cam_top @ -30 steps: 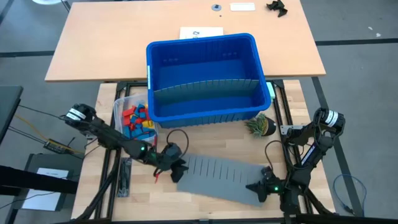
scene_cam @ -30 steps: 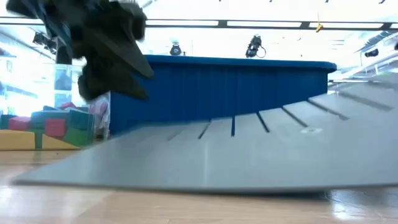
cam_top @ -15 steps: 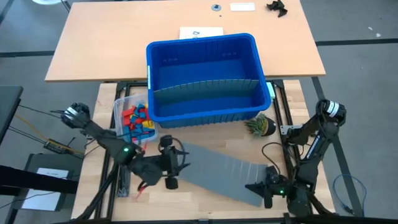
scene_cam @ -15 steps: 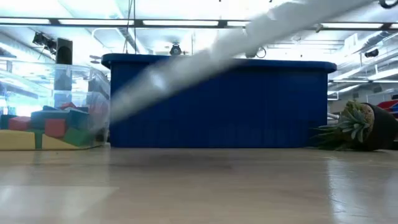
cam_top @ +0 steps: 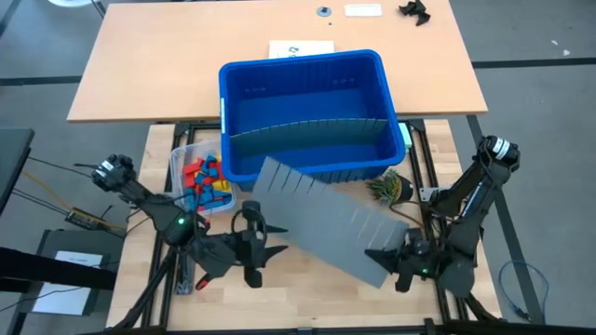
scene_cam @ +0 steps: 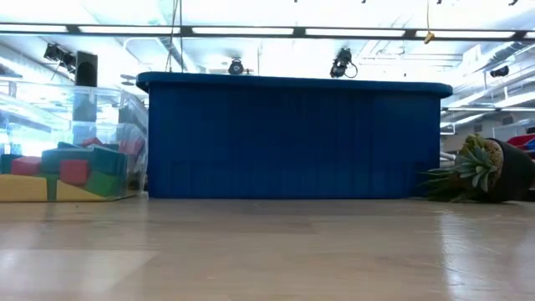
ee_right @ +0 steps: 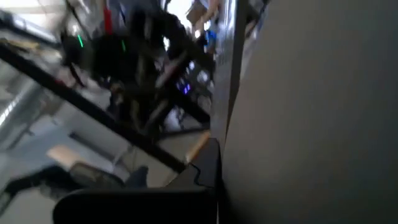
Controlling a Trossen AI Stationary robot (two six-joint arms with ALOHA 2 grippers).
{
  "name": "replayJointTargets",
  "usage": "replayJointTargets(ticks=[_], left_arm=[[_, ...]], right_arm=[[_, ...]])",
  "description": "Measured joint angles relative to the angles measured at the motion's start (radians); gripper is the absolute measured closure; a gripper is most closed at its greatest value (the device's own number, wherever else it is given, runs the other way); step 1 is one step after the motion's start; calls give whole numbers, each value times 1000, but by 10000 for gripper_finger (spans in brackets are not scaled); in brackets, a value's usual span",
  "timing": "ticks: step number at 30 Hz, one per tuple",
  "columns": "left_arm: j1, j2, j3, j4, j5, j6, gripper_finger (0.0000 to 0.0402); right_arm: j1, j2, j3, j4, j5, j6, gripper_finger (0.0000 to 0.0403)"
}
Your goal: Sort Items/Unsort Items
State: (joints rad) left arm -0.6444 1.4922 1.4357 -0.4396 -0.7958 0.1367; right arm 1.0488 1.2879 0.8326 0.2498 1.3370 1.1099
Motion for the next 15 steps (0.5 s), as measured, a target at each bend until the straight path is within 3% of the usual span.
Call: replayJointTargets(ticks=[7,12,15], left_arm=[[-38,85,-1,18,-215,249,216],[-43,126,-2,96,-449,409,216],[-42,135,-2,151,-506,475,216]], right_arm=[[-47,-43,0,258,15,-320,391],[-73,-48,0,335,-42,-393,391],[-78,-48,0,337,-51,-392,391]])
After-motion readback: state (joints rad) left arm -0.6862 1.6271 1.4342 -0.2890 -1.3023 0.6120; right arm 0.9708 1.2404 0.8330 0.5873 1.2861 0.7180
